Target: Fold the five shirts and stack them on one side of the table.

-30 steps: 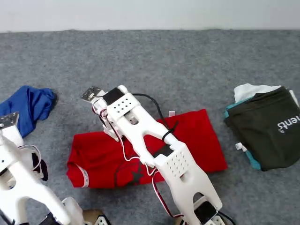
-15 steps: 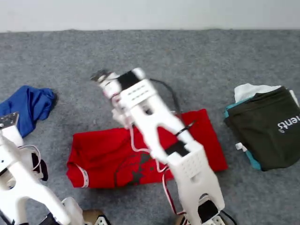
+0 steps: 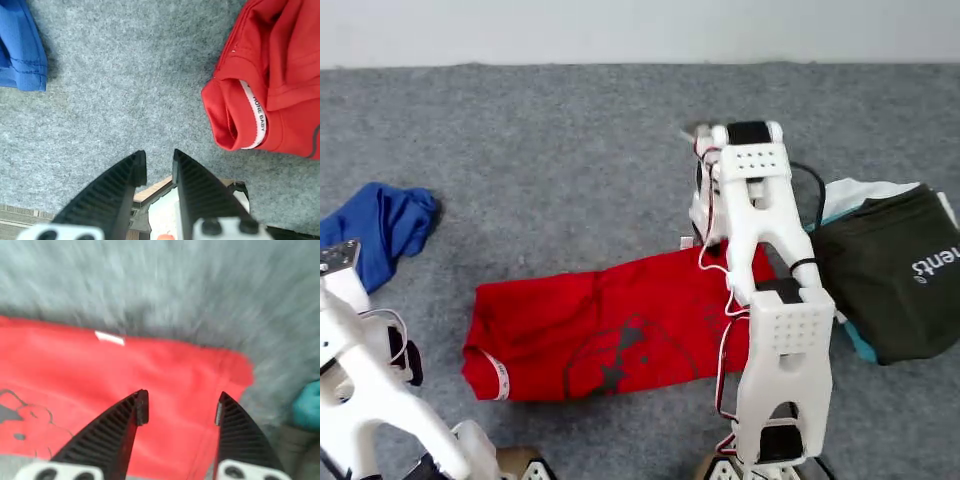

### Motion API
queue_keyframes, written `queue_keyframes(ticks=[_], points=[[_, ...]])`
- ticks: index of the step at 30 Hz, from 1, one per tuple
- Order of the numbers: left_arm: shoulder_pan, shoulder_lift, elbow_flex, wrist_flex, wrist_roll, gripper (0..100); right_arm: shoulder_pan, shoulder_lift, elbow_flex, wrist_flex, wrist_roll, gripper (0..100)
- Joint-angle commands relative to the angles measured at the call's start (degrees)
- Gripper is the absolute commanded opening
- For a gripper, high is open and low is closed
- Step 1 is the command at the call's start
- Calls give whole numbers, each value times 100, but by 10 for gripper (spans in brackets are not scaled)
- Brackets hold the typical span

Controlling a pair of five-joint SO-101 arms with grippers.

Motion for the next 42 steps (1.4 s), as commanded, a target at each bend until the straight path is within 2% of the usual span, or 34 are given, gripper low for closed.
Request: queue_keyframes(ticks=[1, 6, 13, 27, 30, 33, 42], points=[[0, 18, -13, -18, 35, 101, 303, -391, 343, 242, 26, 225], [0, 18, -13, -18, 35, 101, 673, -391, 396, 251, 70, 225], [0, 18, -13, -18, 35, 101, 734, -338, 932, 215, 105, 226], [0, 18, -13, -18, 35, 101, 822, -338, 2286, -840, 264, 222], [0, 9, -13, -18, 35, 101, 804, -338, 2330, -875, 273, 163], [0, 9, -13, -18, 35, 101, 804, -338, 2330, -875, 273, 32], [0, -9, -13, -18, 35, 101, 787, -338, 2321, -725, 273, 10]])
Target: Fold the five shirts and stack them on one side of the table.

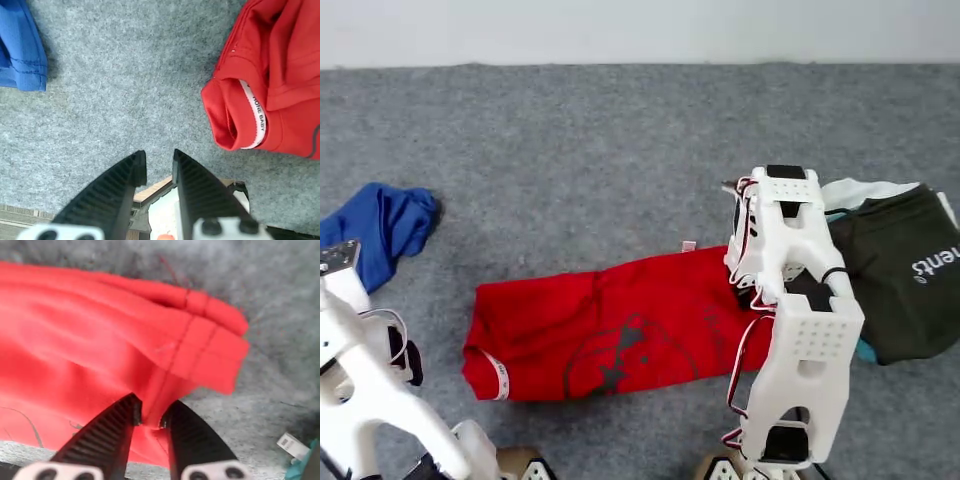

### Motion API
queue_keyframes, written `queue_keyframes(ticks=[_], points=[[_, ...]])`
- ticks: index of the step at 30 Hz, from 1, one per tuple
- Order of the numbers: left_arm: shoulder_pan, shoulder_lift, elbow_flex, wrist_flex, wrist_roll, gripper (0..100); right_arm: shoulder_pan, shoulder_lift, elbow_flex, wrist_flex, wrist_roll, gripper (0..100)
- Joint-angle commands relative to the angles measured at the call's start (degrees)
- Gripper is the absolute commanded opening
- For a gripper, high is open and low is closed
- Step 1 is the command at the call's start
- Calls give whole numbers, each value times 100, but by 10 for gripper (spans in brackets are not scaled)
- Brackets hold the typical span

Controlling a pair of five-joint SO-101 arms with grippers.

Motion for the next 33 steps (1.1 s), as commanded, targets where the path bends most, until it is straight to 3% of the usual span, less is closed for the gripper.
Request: queue_keyframes(ticks=[1, 33], points=[[0, -9, -13, -18, 35, 101, -40, -48, 79, 101, 97, 10], [0, -18, -13, -18, 35, 101, -215, 804, -598, 549, 53, 9]])
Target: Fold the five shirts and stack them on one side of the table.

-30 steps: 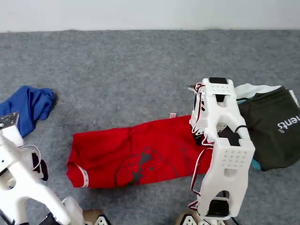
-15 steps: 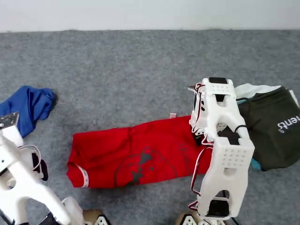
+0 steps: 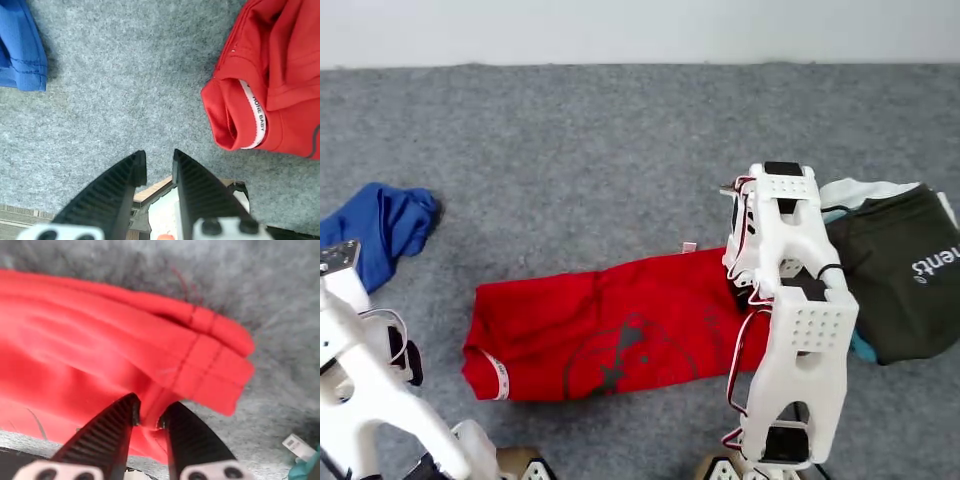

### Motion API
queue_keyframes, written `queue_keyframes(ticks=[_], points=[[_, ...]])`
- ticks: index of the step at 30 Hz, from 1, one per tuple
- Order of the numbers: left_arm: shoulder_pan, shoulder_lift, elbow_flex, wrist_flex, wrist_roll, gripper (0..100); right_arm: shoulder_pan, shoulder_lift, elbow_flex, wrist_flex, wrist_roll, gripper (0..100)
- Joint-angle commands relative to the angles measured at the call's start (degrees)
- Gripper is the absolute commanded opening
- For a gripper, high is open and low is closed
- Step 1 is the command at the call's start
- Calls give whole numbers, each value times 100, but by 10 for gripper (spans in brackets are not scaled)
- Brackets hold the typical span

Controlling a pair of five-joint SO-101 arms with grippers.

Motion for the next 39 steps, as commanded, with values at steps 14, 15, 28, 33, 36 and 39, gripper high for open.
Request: queue_keyframes(ticks=[14, 15, 28, 33, 36, 39], points=[[0, 9, -13, -18, 35, 104, -224, 207, 70, 48, 97, 14], [0, 9, -13, -18, 35, 104, -224, 207, 79, 57, 97, 25], [0, -9, -13, -18, 44, 35, -277, 734, -360, 330, 97, 33], [0, -18, -13, -18, 44, 36, -286, 884, -580, 453, 97, 17], [0, -18, -13, -18, 44, 36, -286, 936, -624, 488, 97, 16], [0, -26, -13, -18, 44, 34, -286, 936, -624, 488, 97, 16]])
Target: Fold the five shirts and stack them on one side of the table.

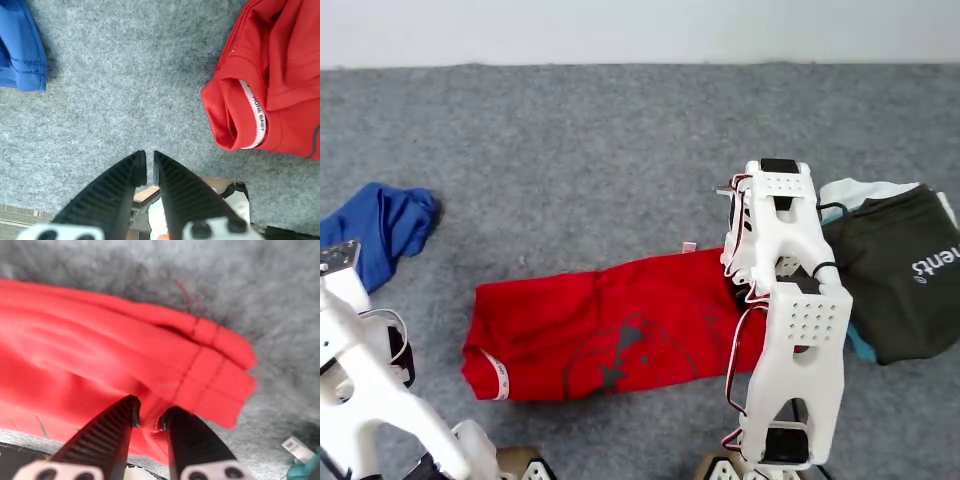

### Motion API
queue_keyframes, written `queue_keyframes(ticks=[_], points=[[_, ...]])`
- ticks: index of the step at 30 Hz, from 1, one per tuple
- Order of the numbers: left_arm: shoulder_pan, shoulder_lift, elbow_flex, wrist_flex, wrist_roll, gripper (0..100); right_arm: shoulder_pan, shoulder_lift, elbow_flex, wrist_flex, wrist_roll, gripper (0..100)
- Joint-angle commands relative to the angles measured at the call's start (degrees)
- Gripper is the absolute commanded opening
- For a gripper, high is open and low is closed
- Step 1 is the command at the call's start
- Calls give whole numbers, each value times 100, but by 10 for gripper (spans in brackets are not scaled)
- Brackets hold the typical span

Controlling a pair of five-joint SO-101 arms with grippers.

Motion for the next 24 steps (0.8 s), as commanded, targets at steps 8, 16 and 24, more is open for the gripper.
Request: queue_keyframes(ticks=[8, 16, 24], points=[[0, -18, -13, -18, 44, 36, -207, 418, 0, 145, 53, 9], [0, -9, -13, -18, 44, 36, -224, 295, 0, 180, 35, 9], [0, 9, -13, -18, 44, 36, -875, -699, 9, 198, 35, 9]])
